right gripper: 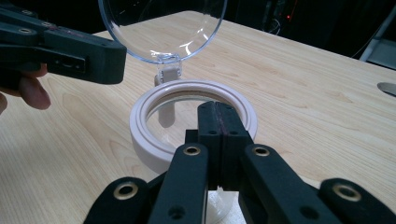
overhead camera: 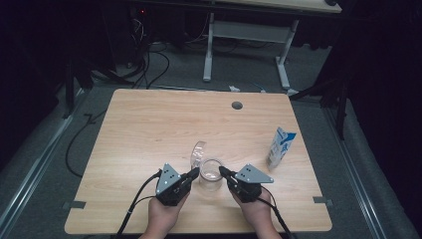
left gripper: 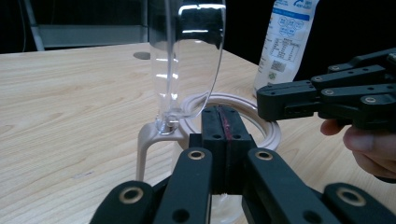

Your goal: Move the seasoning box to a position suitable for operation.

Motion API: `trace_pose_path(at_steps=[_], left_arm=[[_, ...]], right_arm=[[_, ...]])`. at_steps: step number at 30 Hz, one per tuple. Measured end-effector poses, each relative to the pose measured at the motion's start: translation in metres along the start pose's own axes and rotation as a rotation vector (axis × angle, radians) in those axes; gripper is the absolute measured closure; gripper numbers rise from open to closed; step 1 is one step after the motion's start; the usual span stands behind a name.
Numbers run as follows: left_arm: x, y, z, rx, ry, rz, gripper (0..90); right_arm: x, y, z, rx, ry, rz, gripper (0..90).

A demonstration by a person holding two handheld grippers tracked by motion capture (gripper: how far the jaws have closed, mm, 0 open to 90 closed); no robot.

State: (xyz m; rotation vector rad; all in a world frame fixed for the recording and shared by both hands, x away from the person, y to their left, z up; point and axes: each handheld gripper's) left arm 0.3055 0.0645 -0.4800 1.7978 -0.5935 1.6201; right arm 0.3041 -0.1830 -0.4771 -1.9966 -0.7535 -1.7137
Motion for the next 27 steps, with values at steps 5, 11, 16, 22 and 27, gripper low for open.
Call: trace_pose_path(at_steps=[5,11,16,22,27], left_arm=[[0.001,-0.003,-0.002,0.015,0.011,-0.012,90.0],[0.001,-0.004,-0.004,0.013,0.010,-0.009,90.0],[-0.004,-0.007,-0.010,0.018,-0.009,0.011,90.0],[-0.015,-0.018,-0.019,0.041,-0.053,0.024,90.0],[-0.021,-0.038,-0.028,0.068,-0.116,0.050,90.0]], right_arm=[[0.000,0.000,0.000,0.003,0.000,-0.005,90.0],[0.000,0.000,0.000,-0.001,-0.005,-0.005,89.6],[0.000,0.001,-0.005,0.006,0.016,0.003,88.4],[-0.007,0.007,-0.017,-0.021,0.036,0.021,86.2],[-0.017,0.016,-0.026,-0.057,0.018,0.035,86.2]])
Point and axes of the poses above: each handheld gripper's, and its own axes: z roughly forward along the jaws, x roughly out of its top, y roughly to its right, and after that the axes turned 14 degrees about y, right-handed
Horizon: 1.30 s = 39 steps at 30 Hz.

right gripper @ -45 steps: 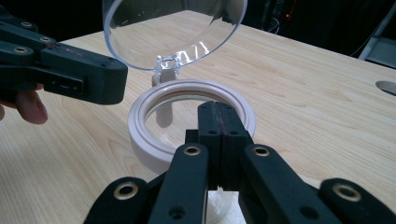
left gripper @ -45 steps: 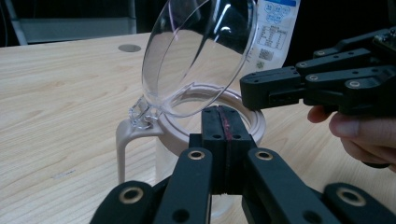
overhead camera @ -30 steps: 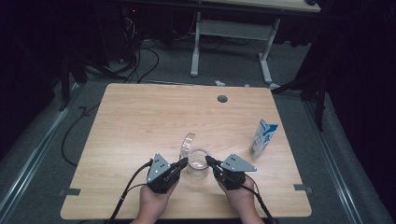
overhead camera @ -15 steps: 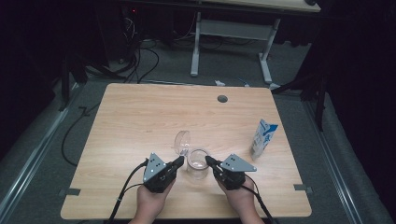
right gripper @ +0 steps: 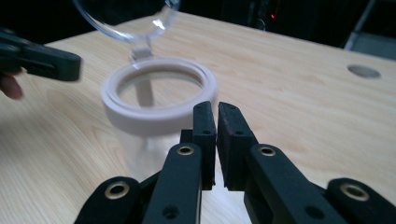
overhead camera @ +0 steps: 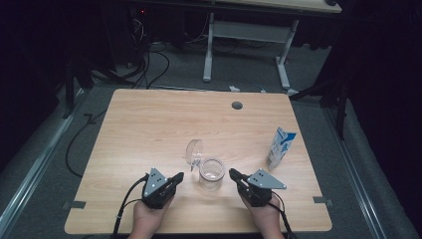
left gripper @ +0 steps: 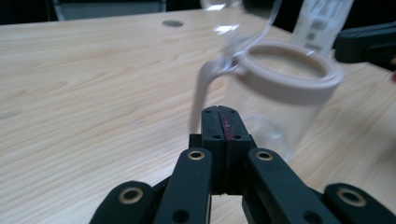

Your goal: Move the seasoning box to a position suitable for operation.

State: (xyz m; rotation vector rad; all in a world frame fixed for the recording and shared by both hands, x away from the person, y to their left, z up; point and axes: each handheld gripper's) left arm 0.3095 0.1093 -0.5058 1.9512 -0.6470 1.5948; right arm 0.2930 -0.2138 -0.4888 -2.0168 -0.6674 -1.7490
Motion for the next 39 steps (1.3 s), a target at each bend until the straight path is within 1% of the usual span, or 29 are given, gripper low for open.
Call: trace_pose_path(at_steps=[1,2,4,5,6,7,8,10,12,14,16,17,19,21,23,24,25,26,27,28,30,32,33,34,35,36,37,38,39], left_arm=[[0.000,-0.008,-0.003,0.010,-0.021,0.011,90.0],[0.000,-0.008,-0.003,0.010,-0.021,0.011,89.9],[0.001,-0.016,-0.006,0.018,-0.042,0.029,89.6],[0.002,-0.019,-0.007,0.021,-0.053,0.048,89.1],[0.002,-0.024,-0.009,0.027,-0.068,0.088,88.2],[0.002,-0.024,-0.009,0.027,-0.068,0.088,87.6],[0.001,-0.029,-0.011,0.025,-0.078,0.094,87.0],[-0.002,-0.033,-0.013,0.024,-0.075,0.095,86.1],[-0.005,-0.037,-0.014,0.023,-0.069,0.073,84.7],[-0.007,-0.043,-0.014,0.013,-0.074,0.049,83.7],[-0.008,-0.046,-0.014,0.011,-0.081,0.051,82.6],[-0.008,-0.046,-0.014,0.011,-0.081,0.051,82.2],[-0.011,-0.048,-0.012,0.005,-0.097,0.056,81.5],[-0.012,-0.046,-0.011,-0.002,-0.106,0.057,79.6],[-0.011,-0.043,-0.012,0.003,-0.099,0.072,76.8],[-0.011,-0.043,-0.012,0.003,-0.099,0.072,75.0],[-0.011,-0.042,-0.014,0.009,-0.099,0.082,75.0],[-0.011,-0.042,-0.015,0.015,-0.098,0.086,71.3],[-0.011,-0.041,-0.016,0.017,-0.102,0.085,71.3],[-0.012,-0.041,-0.020,0.021,-0.103,0.087,67.6],[-0.011,-0.043,-0.022,0.023,-0.100,0.079,65.1],[-0.012,-0.043,-0.022,0.020,-0.098,0.074,64.2],[-0.012,-0.044,-0.021,0.014,-0.100,0.072,64.2],[-0.012,-0.043,-0.020,0.012,-0.101,0.075,63.5],[-0.012,-0.043,-0.019,0.010,-0.100,0.078,63.5],[-0.012,-0.042,-0.019,0.009,-0.103,0.083,63.3],[-0.013,-0.042,-0.018,0.004,-0.105,0.089,63.2],[-0.013,-0.042,-0.018,0.004,-0.105,0.089,63.1],[-0.013,-0.041,-0.017,0.002,-0.103,0.095,63.0]], right_arm=[[-0.006,0.004,-0.002,-0.015,-0.018,0.001,86.1],[-0.006,0.004,-0.002,-0.015,-0.018,0.001,86.1],[-0.010,0.008,-0.003,-0.032,-0.036,-0.005,86.0],[-0.012,0.010,-0.004,-0.038,-0.040,-0.005,86.0],[-0.015,0.013,-0.004,-0.049,-0.052,-0.010,86.0],[-0.016,0.014,-0.004,-0.058,-0.058,-0.011,86.0],[-0.018,0.015,-0.004,-0.062,-0.065,-0.015,86.0],[-0.020,0.016,-0.003,-0.073,-0.075,-0.017,85.8],[-0.021,0.018,-0.002,-0.086,-0.082,-0.024,85.4],[-0.023,0.020,-0.002,-0.099,-0.095,-0.030,85.4],[-0.024,0.020,-0.002,-0.111,-0.104,-0.027,85.3],[-0.025,0.020,-0.002,-0.118,-0.106,-0.031,85.3],[-0.025,0.020,-0.002,-0.123,-0.105,-0.034,85.3],[-0.025,0.020,-0.007,-0.150,-0.106,-0.036,84.7],[-0.026,0.021,-0.011,-0.161,-0.106,-0.034,84.5],[-0.026,0.021,-0.011,-0.161,-0.106,-0.034,84.5],[-0.027,0.023,-0.013,-0.169,-0.107,-0.034,84.1],[-0.027,0.026,-0.017,-0.187,-0.109,-0.020,83.4],[-0.027,0.026,-0.017,-0.187,-0.109,-0.020,83.4],[-0.026,0.029,-0.021,-0.202,-0.100,-0.016,82.6],[-0.025,0.032,-0.024,-0.223,-0.097,-0.022,82.0],[-0.026,0.035,-0.029,-0.238,-0.090,-0.015,81.7],[-0.026,0.035,-0.029,-0.238,-0.090,-0.015,81.7],[-0.027,0.040,-0.032,-0.255,-0.100,-0.019,80.6],[-0.027,0.040,-0.032,-0.255,-0.100,-0.019,80.6],[-0.028,0.042,-0.033,-0.267,-0.105,-0.021,79.9],[-0.029,0.048,-0.035,-0.287,-0.108,-0.019,78.0],[-0.029,0.048,-0.035,-0.287,-0.108,-0.019,78.0],[-0.029,0.053,-0.038,-0.306,-0.107,-0.015,76.1]])
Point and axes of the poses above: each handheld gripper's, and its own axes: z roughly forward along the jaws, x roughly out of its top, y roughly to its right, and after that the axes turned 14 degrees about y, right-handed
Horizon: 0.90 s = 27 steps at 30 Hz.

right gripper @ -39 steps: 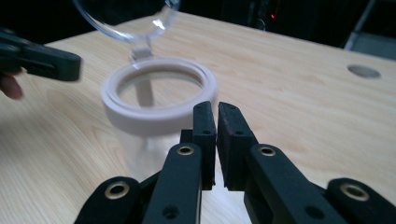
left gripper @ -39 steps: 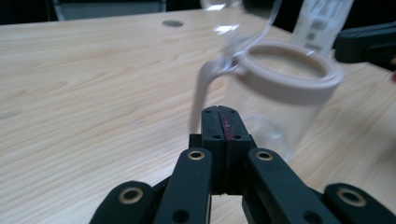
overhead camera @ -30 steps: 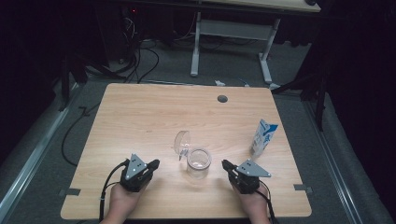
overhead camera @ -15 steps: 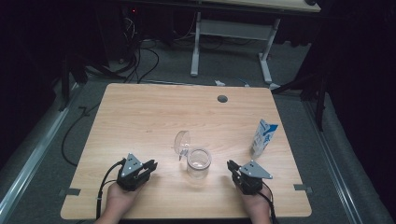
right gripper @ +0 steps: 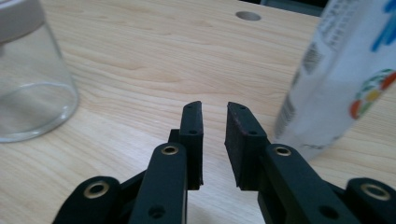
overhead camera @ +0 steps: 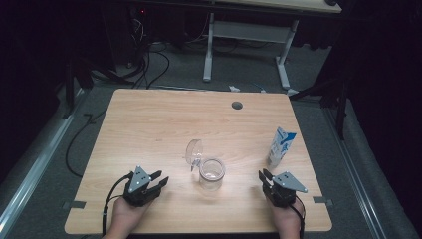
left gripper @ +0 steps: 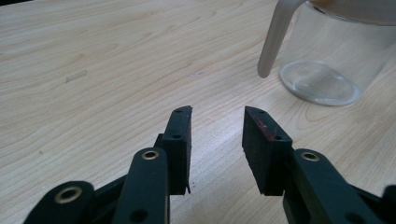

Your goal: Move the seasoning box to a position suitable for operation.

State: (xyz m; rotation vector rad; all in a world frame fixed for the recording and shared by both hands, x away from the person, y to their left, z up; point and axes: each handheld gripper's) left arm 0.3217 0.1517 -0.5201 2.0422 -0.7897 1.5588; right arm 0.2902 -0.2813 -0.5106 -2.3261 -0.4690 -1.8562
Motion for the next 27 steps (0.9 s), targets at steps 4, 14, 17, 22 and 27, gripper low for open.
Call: trace_pose_path(at_steps=[4,14,17,22,27], left_arm=[[0.000,0.001,-0.001,-0.005,0.010,0.013,62.4],[-0.002,-0.002,-0.001,-0.011,0.009,0.010,62.1],[-0.003,-0.002,-0.002,-0.012,0.013,0.007,61.9],[-0.002,-0.001,-0.001,-0.018,0.013,0.006,61.9],[-0.003,0.002,-0.002,-0.013,0.016,0.013,61.9]], right_arm=[[-0.001,0.008,-0.003,-0.035,0.000,0.013,71.2],[0.008,0.017,-0.001,-0.092,-0.026,0.015,58.5],[0.012,0.022,-0.001,-0.120,-0.030,0.018,52.6],[0.019,0.029,0.005,-0.145,-0.037,0.035,43.7],[0.029,0.033,0.017,-0.184,-0.026,0.042,35.6]])
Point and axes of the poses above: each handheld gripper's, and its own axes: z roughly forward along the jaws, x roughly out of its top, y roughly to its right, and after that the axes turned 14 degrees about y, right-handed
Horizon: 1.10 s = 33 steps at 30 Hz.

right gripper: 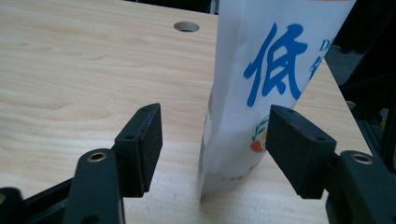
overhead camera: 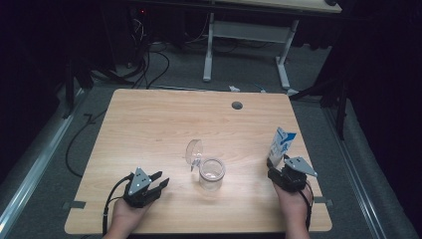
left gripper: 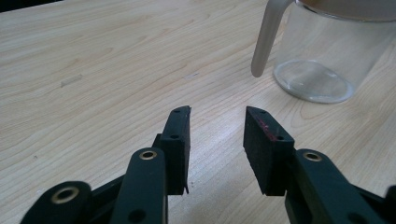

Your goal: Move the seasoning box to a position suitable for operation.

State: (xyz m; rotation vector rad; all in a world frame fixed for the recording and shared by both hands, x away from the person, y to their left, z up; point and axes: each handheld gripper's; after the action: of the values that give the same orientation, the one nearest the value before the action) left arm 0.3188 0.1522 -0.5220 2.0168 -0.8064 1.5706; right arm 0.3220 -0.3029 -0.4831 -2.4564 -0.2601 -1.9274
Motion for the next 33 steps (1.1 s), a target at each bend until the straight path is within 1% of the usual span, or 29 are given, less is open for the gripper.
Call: trace_pose_path(at_steps=[1,2,4,9,10,14,16,18,19,20,21,22,23,24,25,26,27,28,29,30,33], left_arm=[[0.000,0.000,0.000,0.000,0.000,0.000,61.8],[0.000,0.000,0.000,0.001,0.002,-0.001,61.8],[0.000,0.000,-0.001,-0.001,0.003,-0.002,61.8],[-0.001,-0.001,-0.001,0.001,0.003,-0.004,61.8],[-0.001,-0.001,-0.001,0.000,0.004,-0.004,61.8],[-0.001,-0.001,-0.001,0.000,0.006,-0.004,61.8],[-0.001,-0.001,-0.002,0.000,0.005,-0.003,61.8],[-0.001,-0.001,-0.002,0.004,0.010,-0.004,61.8],[-0.001,-0.001,-0.002,0.003,0.011,-0.004,61.8],[-0.001,-0.001,-0.002,0.003,0.011,-0.004,61.8],[-0.001,-0.001,-0.002,0.003,0.011,-0.004,61.8],[-0.001,-0.001,-0.002,0.002,0.010,-0.005,61.8],[-0.001,-0.001,-0.002,0.002,0.009,-0.006,61.8],[-0.001,-0.001,-0.002,-0.001,0.006,-0.005,61.8],[-0.001,-0.001,-0.002,-0.003,0.004,-0.004,61.8],[-0.001,-0.001,-0.002,-0.003,0.007,-0.006,61.8],[-0.001,-0.001,-0.002,-0.003,0.007,-0.006,61.8],[-0.001,-0.001,-0.002,-0.002,0.008,-0.007,61.8],[-0.001,-0.001,-0.002,-0.002,0.008,-0.007,61.8],[-0.001,-0.001,-0.002,-0.002,0.008,-0.008,61.8],[-0.002,-0.001,-0.001,-0.002,0.005,-0.010,61.7]], right_arm=[[0.000,0.000,0.000,0.000,0.000,0.000,35.6],[0.002,0.000,0.004,-0.017,-0.001,0.009,33.0],[0.003,0.001,0.008,-0.033,-0.007,0.006,31.3],[0.006,0.007,0.015,-0.056,-0.008,0.014,29.0],[0.007,0.010,0.018,-0.069,-0.015,0.023,27.9],[0.011,0.011,0.024,-0.084,-0.022,0.028,26.8],[0.013,0.011,0.027,-0.092,-0.019,0.020,28.3],[0.014,0.012,0.027,-0.110,-0.029,0.015,35.3],[0.014,0.014,0.027,-0.110,-0.029,0.022,36.8],[0.013,0.017,0.025,-0.096,-0.027,0.031,41.5],[0.013,0.017,0.025,-0.096,-0.027,0.031,41.5],[0.013,0.017,0.024,-0.095,-0.028,0.034,43.8],[0.012,0.018,0.021,-0.089,-0.024,0.034,48.0],[0.010,0.019,0.018,-0.078,-0.009,0.029,56.3],[0.010,0.019,0.016,-0.076,-0.004,0.035,60.9],[0.009,0.020,0.015,-0.061,0.004,0.033,65.7],[0.009,0.020,0.015,-0.061,0.004,0.033,65.7],[0.008,0.020,0.012,-0.061,0.013,0.018,73.5],[0.008,0.020,0.012,-0.061,0.013,0.018,73.5],[0.009,0.021,0.009,-0.053,0.024,0.002,80.5],[0.010,0.023,0.007,-0.042,0.020,0.002,82.2]])
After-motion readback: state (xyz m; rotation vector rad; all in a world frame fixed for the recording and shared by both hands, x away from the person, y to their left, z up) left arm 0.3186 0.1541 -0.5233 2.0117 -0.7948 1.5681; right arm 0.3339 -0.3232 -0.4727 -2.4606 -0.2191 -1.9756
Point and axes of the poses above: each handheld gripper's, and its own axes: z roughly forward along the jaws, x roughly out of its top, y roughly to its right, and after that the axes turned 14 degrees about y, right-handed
